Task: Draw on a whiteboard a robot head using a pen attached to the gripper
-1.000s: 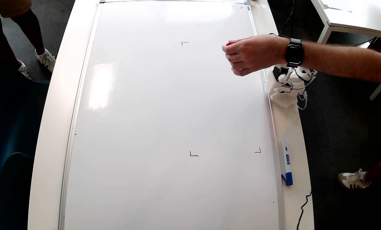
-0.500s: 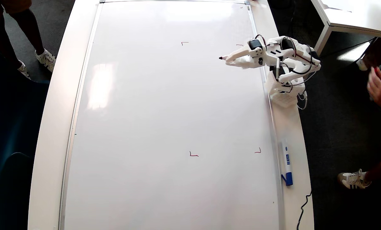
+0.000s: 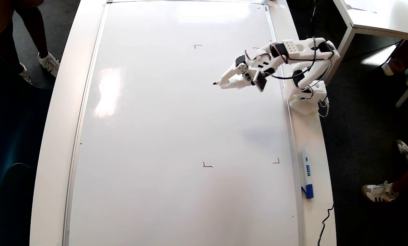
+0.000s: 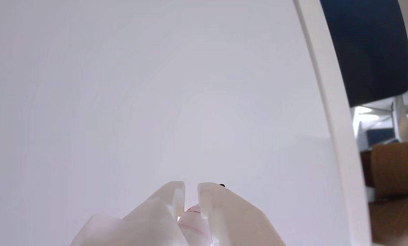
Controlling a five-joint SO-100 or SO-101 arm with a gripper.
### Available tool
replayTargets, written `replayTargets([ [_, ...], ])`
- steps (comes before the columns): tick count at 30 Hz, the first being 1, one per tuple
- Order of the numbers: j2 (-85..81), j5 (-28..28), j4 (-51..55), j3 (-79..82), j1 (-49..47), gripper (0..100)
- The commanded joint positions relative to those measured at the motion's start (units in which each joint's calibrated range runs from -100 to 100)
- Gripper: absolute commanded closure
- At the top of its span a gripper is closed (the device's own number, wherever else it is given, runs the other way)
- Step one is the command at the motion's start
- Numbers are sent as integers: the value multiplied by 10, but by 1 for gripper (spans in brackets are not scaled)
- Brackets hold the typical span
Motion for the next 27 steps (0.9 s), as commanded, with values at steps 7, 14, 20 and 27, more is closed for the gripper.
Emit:
replayTargets([
  [7, 144, -3, -11, -72, -33, 99],
  [14, 265, -3, -11, -177, -48, 99],
  [20, 344, -3, -11, -257, -59, 99],
  [27, 405, -3, -11, -319, -66, 99],
])
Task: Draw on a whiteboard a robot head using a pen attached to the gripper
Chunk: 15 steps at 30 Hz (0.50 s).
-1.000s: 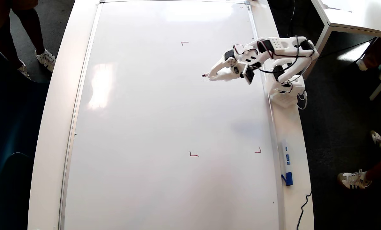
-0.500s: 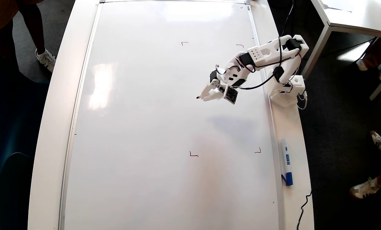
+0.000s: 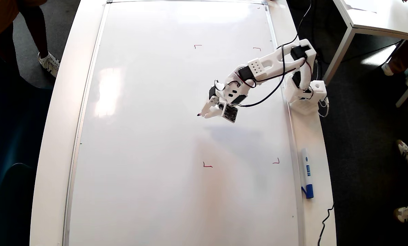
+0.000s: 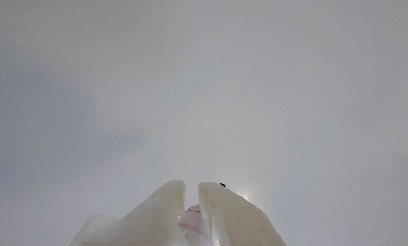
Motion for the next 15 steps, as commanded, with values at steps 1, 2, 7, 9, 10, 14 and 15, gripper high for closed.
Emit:
replayTargets([
  [1, 32, -3, -8, -71, -6, 99],
  [2, 43, -3, -8, -82, -6, 99],
  [7, 95, -3, -8, -137, -3, 99],
  [9, 107, -3, -8, -145, -3, 99],
  [10, 112, -3, -8, -147, -3, 99],
  [14, 123, -3, -8, -144, -3, 99],
  [15, 123, -3, -8, -142, -3, 99],
])
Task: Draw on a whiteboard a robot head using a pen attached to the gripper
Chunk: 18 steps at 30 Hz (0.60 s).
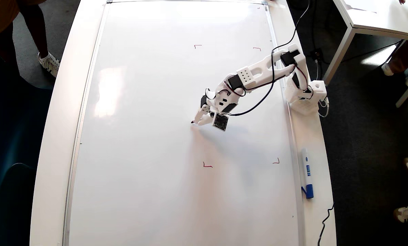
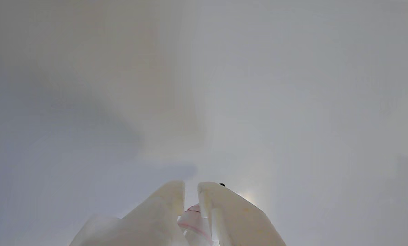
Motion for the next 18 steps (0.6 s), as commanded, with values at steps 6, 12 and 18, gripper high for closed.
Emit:
replayTargets([
  [6, -6, -3, 0, -16, 3, 99],
  [12, -6, -14, 1, -1, 2, 99],
  [18, -14, -26, 2, 40, -1, 99],
])
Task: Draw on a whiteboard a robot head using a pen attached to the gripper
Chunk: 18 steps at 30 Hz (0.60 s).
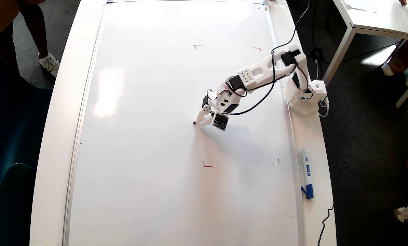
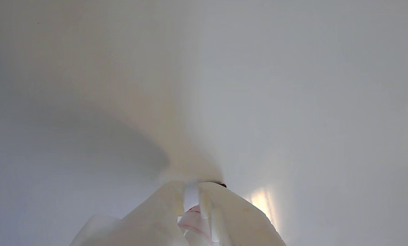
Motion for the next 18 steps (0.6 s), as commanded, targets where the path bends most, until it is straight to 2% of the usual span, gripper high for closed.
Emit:
replayTargets([
  [1, -12, -4, 5, 13, 0, 99],
  [18, -14, -4, 54, 27, -1, 99],
])
